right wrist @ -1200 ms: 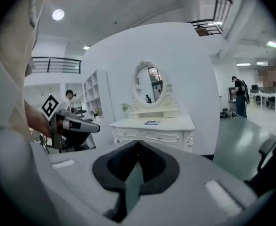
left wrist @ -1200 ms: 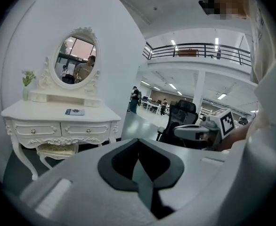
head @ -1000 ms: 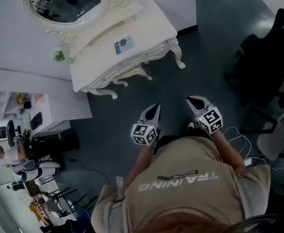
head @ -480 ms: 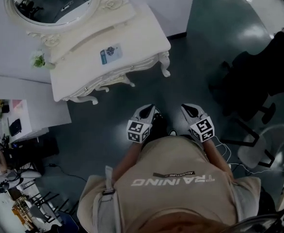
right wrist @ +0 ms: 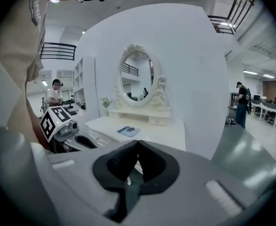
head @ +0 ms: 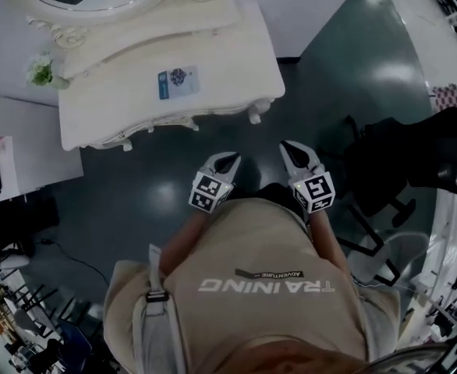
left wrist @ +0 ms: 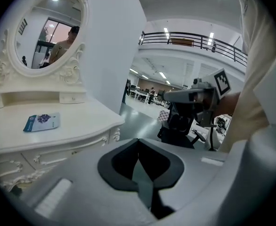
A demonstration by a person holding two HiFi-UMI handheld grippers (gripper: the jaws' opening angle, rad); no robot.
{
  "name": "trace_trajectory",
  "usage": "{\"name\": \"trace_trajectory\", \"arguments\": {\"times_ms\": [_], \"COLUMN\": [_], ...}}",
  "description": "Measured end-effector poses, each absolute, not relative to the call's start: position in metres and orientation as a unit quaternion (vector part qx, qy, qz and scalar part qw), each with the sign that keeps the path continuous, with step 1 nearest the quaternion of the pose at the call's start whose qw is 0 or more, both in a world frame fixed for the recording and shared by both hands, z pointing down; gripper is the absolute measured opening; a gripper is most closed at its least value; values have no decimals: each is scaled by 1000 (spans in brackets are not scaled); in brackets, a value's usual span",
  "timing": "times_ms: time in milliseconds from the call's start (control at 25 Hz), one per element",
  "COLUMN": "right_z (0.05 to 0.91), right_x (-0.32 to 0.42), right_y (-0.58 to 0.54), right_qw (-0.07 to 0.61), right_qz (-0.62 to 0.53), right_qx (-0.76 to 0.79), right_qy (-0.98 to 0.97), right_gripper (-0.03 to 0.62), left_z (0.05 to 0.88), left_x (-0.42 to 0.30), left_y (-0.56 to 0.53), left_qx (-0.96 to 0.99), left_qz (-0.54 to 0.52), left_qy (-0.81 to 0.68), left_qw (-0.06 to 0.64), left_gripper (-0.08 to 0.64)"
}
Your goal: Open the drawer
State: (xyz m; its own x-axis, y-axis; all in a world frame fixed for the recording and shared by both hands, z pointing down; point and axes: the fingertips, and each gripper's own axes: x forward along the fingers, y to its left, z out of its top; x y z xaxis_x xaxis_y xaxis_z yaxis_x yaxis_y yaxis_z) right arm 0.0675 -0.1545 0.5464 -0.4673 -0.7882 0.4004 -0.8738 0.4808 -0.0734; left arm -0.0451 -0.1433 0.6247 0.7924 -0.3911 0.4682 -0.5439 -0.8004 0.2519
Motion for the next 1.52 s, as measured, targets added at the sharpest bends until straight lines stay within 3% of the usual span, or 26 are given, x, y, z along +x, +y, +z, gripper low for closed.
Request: {"name": "trace_trajectory", "arguments": {"times_ms": [520,720,1120,1360,1400,1480,1520], "right_z": [574,576,598,579,571,559,555], "right_x": [77,98,105,95,91,85,84], "right_y": [-306,-370,-392,-394,-392,-389,-388], "right_qw": [143,162,163,170,167,169,172], "right_qz": [149,119,149,125,118,96,89], "right_qx": [348,290,234,241,238,231,230], "right_qy": [-915,-936,-947,-947,-949,-953,-954], "right_gripper": [3,3,3,3,3,3,3], "left_z": [694,700,763,792,796,806,811], "left_x": [-58,-44,-46,-64,-72,-88,-92], "left_y": [-250,-287,-313,-324,-324,-325,-326], "left_qx": [849,806,747,723,714,698,695], "left_qz": [286,264,283,332,347,366,369], "left_qy": [-370,-441,-479,-479,-484,-494,-494], "left_qw": [246,293,364,371,368,367,370], "left_gripper": [8,8,9,12,21,125,140]}}
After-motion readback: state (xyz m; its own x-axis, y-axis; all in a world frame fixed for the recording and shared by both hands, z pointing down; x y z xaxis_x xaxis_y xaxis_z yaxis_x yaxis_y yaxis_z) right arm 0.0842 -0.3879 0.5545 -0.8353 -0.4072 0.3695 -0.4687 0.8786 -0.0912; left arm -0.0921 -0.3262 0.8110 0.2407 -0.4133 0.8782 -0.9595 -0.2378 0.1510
